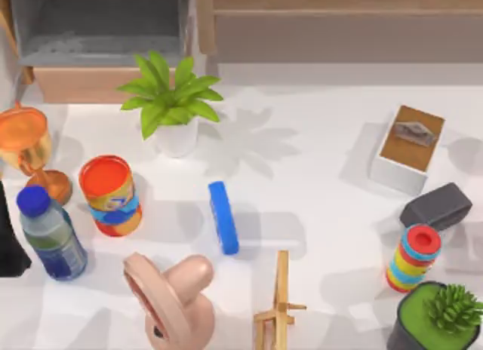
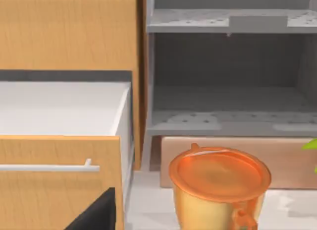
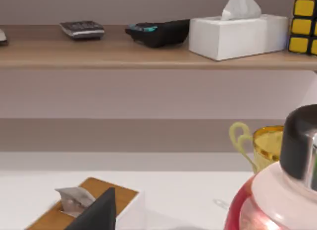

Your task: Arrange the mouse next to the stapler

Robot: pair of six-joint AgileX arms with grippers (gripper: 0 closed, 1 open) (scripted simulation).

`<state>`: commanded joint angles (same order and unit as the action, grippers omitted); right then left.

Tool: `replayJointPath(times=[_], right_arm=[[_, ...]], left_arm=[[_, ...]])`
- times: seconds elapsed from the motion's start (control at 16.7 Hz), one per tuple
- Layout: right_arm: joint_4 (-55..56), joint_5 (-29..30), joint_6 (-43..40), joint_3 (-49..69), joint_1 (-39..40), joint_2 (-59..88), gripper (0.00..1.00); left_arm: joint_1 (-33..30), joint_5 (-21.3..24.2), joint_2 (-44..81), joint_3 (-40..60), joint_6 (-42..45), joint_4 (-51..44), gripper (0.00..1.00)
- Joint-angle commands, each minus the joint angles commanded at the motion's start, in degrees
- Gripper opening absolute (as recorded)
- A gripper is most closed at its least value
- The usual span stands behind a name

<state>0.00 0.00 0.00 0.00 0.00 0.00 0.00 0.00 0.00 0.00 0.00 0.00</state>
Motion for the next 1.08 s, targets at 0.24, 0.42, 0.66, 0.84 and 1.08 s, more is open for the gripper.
replayJointPath(times=[0.24, 0.42, 0.66, 0.84, 1.08], right_arm=[[0.0, 0.0, 0.0, 0.0, 0.0, 0.0, 1.0], [0.0, 0.0, 0.0, 0.0, 0.0, 0.0, 1.0], [0.0, 0.0, 0.0, 0.0, 0.0, 0.0, 1.0], [0.0, 0.0, 0.0, 0.0, 0.0, 0.0, 1.0], [0.0, 0.0, 0.0, 0.0, 0.0, 0.0, 1.0]], left_arm=[[0.2, 0.0, 1.7, 1.7, 0.1, -1.1, 1.0], [1.0, 0.2, 8.7, 8.6, 0.7, -5.6, 1.0], [3.4, 0.3, 26.6, 26.1, 1.8, -15.7, 1.0], [6.1, 0.5, 44.8, 43.7, 2.9, -25.2, 1.0], [10.1, 0.6, 72.1, 70.1, 4.5, -39.2, 1.0]])
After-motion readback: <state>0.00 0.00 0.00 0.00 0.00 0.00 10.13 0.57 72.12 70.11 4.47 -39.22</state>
